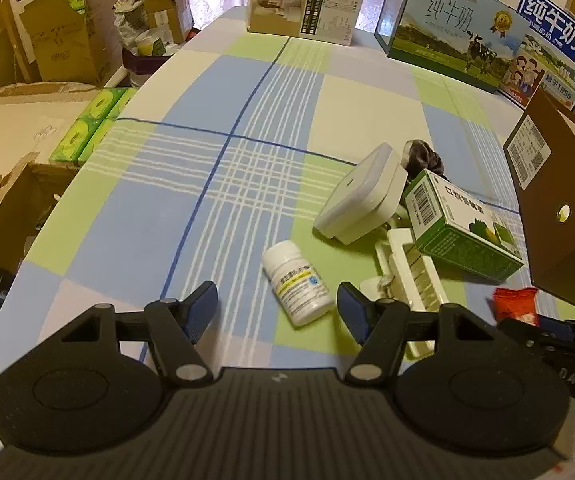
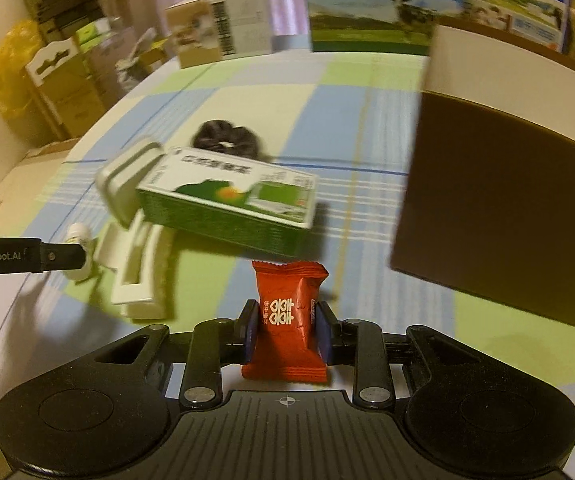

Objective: Organize objects
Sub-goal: 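Grasp the red candy packet with the right tool while the left tool grasps the white pill bottle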

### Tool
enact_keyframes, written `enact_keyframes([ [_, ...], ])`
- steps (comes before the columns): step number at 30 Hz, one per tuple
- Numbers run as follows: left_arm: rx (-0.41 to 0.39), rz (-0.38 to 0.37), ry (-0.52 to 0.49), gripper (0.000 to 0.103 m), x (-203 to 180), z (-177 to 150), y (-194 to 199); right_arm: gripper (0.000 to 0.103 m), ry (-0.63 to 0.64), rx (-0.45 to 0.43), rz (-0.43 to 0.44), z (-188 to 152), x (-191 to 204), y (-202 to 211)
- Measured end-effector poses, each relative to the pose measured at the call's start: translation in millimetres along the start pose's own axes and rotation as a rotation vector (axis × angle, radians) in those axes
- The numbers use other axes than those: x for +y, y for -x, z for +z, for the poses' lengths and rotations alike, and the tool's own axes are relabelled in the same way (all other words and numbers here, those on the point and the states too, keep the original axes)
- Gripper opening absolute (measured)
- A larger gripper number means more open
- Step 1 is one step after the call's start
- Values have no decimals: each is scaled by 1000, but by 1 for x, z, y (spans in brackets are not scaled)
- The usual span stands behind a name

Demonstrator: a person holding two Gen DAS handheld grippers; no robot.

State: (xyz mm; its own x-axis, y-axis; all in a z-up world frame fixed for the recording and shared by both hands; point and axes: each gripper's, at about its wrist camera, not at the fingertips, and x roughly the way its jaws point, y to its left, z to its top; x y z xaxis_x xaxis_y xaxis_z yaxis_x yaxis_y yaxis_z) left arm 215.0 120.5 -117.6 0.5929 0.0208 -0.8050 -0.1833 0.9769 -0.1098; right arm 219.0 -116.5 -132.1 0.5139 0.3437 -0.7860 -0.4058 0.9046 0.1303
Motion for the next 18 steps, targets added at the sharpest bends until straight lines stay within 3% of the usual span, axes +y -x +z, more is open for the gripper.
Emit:
enact_keyframes([
  [6,-5,2,-19,53,-7,5,-11,27,-33,-4,-24,0,-16,6],
  [8,-1,-1,-20,42,-8,6,-15,27,-35,-5,-28,-1,-18,8],
  [12,0,-22,-4,37,-7,7,-18,27,-53,-13,-18,-4,-21,11],
  [15,2,-25,-2,24,-6,7,-18,27,-77,-19,-3,-5,-24,12],
  [18,8,-24,3,23,-6,7,-16,36,-102,-13,18,-4,-26,14],
])
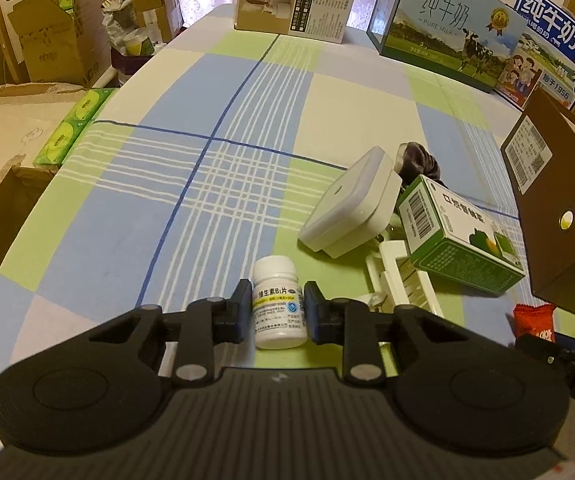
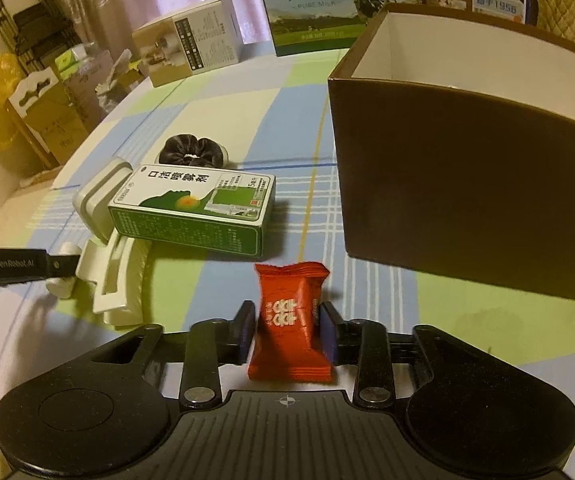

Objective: Organize objects
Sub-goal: 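Grasp the red candy packet with the right tool while the left tool grasps the white pill bottle, then carry the pill bottle and candy packet over the brown box with both tools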

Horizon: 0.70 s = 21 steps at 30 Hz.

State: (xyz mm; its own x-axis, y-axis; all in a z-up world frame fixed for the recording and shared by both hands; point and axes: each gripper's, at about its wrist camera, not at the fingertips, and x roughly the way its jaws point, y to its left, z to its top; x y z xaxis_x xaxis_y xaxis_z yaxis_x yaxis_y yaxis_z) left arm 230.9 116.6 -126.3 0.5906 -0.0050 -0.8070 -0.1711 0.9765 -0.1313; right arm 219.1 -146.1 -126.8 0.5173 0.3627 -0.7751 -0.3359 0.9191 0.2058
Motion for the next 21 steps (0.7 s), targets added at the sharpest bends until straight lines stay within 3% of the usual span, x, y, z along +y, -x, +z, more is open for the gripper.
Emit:
enact_keyframes([
  [9,48,22,-23,23,-7,-18,16,40,71,-17,-20,-4,9,-2],
  [10,55,19,-24,23,-8,-21,18,38,80,-19,-27,-5,10,-2],
  [11,60,16,-25,23,-9,-24,20,29,88,-21,-35,-6,12,-3],
  [12,65,15,-29,23,-11,-26,22,26,104,-22,-44,-7,13,-3],
  [21,77,8,-69,23,-25,-37,30,24,123,12,-39,-22,16,9],
])
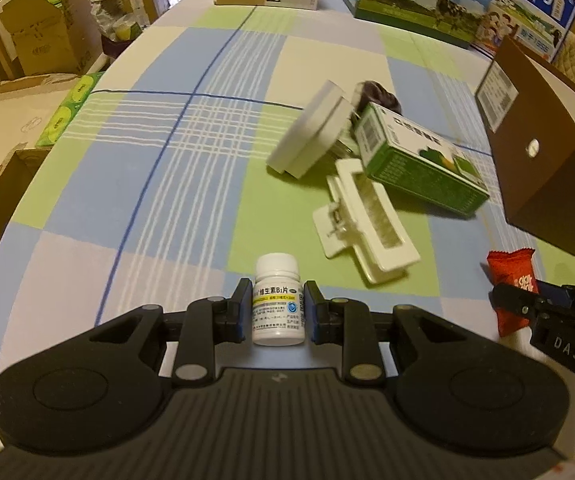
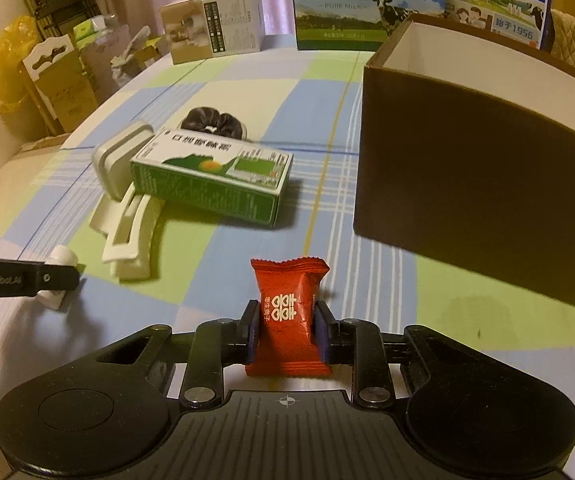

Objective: Organize objects
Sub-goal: 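Carry the pill bottle and candy packet over the brown box with both tools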

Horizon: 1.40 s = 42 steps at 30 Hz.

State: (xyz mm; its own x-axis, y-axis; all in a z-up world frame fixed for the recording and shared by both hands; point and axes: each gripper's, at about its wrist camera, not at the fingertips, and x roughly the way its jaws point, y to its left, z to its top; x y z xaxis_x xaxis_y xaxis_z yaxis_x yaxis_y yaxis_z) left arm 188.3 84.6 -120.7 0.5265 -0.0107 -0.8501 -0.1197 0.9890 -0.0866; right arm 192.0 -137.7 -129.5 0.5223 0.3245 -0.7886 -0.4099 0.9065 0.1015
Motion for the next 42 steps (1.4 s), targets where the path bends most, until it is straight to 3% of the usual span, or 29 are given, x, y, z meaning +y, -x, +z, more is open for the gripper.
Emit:
enact_keyframes([
  [8,25,-34,0,23,-8,-10,10,24,-62,54,53,-18,-5,25],
  [15,-20,-93,-49,23,-36,-20,42,24,-89,41,81,-35,-17,67],
  [30,-50,-247,-176,23,-114,-39,97,24,-171,-62,68,-43,-65,146],
  [42,-116,-321,-256,23,-173,-5,112,24,-224,-189,17,-23,-116,189],
])
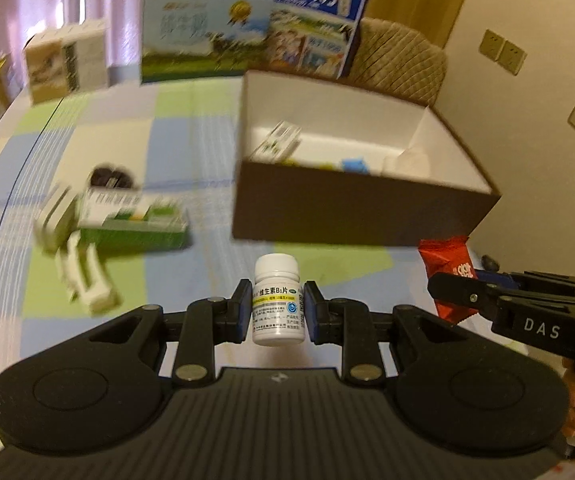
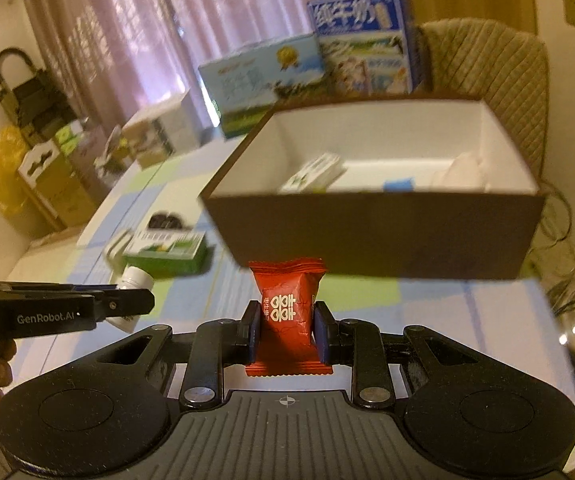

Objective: Organize objects
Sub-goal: 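Carry the pill bottle and candy packet over the brown box with both tools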

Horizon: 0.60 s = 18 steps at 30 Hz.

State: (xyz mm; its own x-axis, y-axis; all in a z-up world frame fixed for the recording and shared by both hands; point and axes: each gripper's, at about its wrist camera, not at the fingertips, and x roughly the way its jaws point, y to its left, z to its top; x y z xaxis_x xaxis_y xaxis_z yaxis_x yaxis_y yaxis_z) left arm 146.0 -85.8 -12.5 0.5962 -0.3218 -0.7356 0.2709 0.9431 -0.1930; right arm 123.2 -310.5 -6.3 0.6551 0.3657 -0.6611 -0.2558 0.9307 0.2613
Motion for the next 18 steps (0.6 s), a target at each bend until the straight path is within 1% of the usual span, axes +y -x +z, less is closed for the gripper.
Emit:
enact_keyframes([
  [4,-37,-19,-40,23,-15,34,-7,24,-8,-65,-34,28,-23,12],
  [6,-62,-16,-75,23,-22,52,-14,24,10,-88,-59,42,-32,17],
  [7,-63,-13,-91,23,-24,59,-18,24,23,-96,-75,50,-36,18],
  [9,-68,-34,-123,23,-28,76,-30,24,40,-109,-94,62,-45,20],
  [11,-55,-23,-146,23,-30,89,-43,24,53,-117,-118,75,-54,17],
  [13,-27,-21,-148,23,-30,103,-60,24,54,-115,-132,87,-63,13],
  [15,5,-32,-146,23,-29,114,-77,24,36,-98,-135,97,-74,6],
  [18,41,-12,-169,23,-28,126,-100,24,19,-57,-143,111,-89,-9],
])
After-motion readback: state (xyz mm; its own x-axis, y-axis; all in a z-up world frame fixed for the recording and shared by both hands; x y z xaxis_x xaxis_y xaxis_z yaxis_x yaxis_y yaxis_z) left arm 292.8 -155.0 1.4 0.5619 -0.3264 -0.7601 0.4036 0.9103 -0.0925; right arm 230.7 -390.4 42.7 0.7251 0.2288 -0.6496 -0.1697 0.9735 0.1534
